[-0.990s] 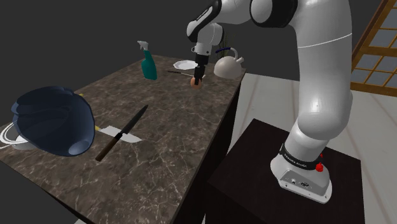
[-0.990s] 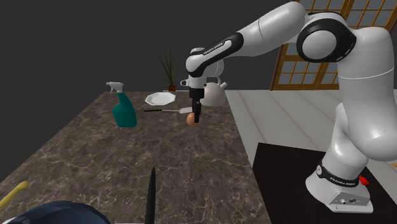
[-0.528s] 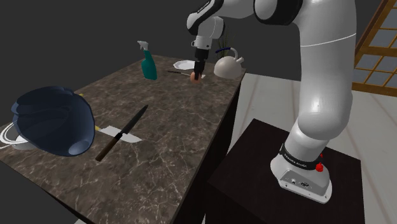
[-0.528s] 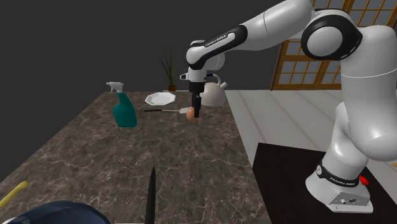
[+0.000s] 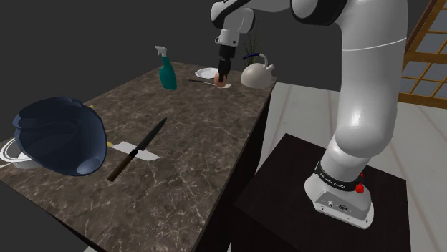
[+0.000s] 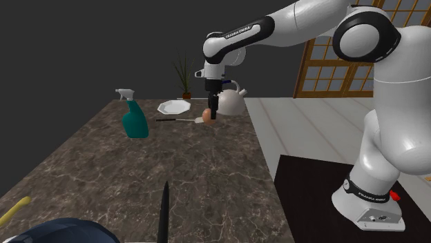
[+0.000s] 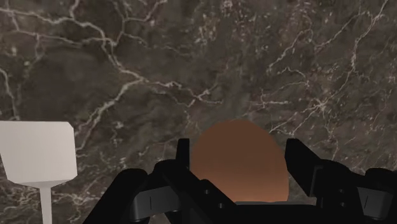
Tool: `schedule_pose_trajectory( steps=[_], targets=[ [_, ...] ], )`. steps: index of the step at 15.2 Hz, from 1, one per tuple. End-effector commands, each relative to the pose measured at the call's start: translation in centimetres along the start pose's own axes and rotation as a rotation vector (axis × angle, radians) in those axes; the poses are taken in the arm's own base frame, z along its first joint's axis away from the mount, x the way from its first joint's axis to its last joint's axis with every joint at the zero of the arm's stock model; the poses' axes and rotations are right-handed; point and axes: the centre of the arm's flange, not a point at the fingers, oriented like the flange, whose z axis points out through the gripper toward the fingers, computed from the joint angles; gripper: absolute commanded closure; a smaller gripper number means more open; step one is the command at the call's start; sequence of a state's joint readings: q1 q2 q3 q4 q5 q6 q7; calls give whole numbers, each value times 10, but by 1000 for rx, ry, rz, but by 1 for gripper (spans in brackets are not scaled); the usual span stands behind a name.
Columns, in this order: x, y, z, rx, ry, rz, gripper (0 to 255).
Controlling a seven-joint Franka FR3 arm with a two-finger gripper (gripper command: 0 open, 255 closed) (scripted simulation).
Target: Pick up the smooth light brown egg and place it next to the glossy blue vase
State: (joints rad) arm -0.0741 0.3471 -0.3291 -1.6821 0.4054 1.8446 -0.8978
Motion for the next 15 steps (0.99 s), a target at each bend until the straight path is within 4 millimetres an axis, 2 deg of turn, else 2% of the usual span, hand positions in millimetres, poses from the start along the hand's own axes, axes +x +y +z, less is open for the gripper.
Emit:
schedule_pose_trajectory(
  steps=[1, 15],
  targets=[
    [1, -2, -9, 0, 0, 0, 255],
    [7, -24, -80, 0, 0, 0, 255]
  ],
)
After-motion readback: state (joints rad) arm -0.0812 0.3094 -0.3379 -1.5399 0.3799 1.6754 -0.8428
